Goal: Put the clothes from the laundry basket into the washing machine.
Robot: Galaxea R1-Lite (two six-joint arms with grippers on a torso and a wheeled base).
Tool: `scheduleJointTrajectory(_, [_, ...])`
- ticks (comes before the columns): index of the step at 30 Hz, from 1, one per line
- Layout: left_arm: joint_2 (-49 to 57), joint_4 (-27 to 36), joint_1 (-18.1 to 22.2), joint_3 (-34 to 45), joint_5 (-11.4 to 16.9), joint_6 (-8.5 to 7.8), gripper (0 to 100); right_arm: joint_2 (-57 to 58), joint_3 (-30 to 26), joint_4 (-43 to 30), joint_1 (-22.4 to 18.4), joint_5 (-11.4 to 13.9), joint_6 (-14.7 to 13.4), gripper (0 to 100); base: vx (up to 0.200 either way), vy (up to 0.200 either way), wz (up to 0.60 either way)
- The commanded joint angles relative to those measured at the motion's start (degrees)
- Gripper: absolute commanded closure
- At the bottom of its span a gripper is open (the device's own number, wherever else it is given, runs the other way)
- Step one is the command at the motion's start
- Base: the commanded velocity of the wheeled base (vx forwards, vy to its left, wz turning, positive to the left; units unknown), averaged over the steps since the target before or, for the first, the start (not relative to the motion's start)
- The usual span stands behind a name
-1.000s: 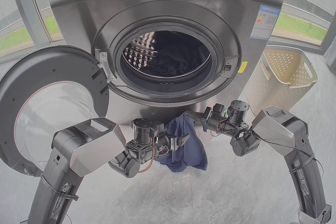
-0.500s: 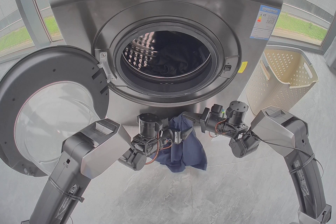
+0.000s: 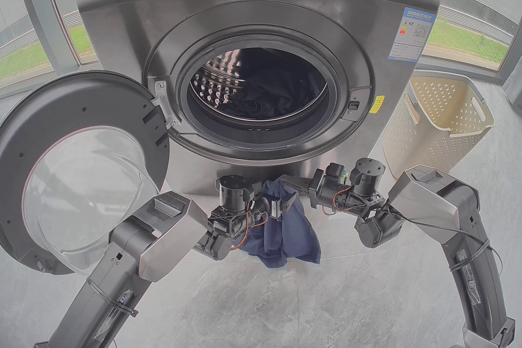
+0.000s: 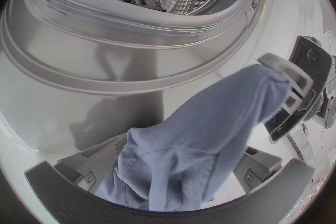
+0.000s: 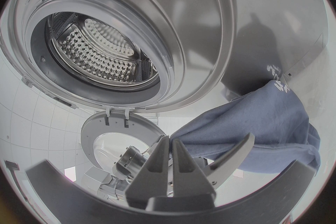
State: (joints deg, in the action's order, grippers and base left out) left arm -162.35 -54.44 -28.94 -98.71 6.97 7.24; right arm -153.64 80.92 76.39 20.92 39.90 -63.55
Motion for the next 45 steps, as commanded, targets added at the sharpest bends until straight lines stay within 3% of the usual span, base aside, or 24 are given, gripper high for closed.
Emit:
scheduleJointTrajectory(1, [-2.0, 2.0, 0.6, -5.1, -0.6, -0.12, 0, 0.4, -0.4, 0.2, 0.1, 0.0, 0.1, 100, 0.0, 0.0, 0.0])
scheduleJointTrajectory(9, [-4.2, 4.3, -0.1, -10.0, -1.4, -0.12, 0, 0.4, -0.3, 0.1, 0.1, 0.0, 0.0, 100, 0.0, 0.0, 0.0])
scheduleJointTrajectory(10, [-4.6, 4.5, -0.2, -10.6, -1.6, -0.21, 100, 0.4, -0.3, 0.1, 0.1, 0.0, 0.0, 100, 0.0, 0.0, 0.0])
scheduleJointTrajectory(23, [-4.0, 4.6, -0.2, -11.9, -2.8, -0.21, 100, 0.2, 0.0, -0.4, 0.1, 0.0, 0.0, 100, 0.0, 0.0, 0.0])
scheduleJointTrajectory(27, [-0.2, 3.6, -0.9, -6.8, -3.4, -0.21, 100, 0.2, 0.0, -0.6, 0.0, 0.0, 0.0, 100, 0.0, 0.0, 0.0])
scheduleJointTrajectory(29, [4.9, 1.8, -2.5, 1.8, -3.4, 0.14, 100, 0.4, -0.7, -0.4, -0.1, 0.0, 0.1, 100, 0.0, 0.0, 0.0])
scheduleJointTrajectory(30, [6.8, 1.1, -3.1, 4.8, -3.3, 0.14, 100, 0.4, -1.2, -0.1, -0.2, 0.0, 0.1, 0, 0.0, 0.0, 0.0])
scheduleJointTrajectory(36, [15.9, -1.2, -5.0, 17.5, -2.8, 0.32, 100, 2.3, -8.5, 2.6, -0.6, 0.0, 2.9, 0, 0.0, 0.0, 0.0])
scheduleJointTrajectory(42, [19.8, -2.4, -5.1, 22.0, -2.8, 0.32, 100, 7.2, -15.3, 2.5, -1.1, 0.0, 8.4, 0, 0.0, 0.0, 0.0])
scheduleJointTrajectory(45, [22.3, -3.0, -5.4, 24.5, -2.8, 0.41, 100, 10.8, -18.6, 2.5, -2.5, -0.1, 8.7, 0, 0.0, 0.0, 0.0])
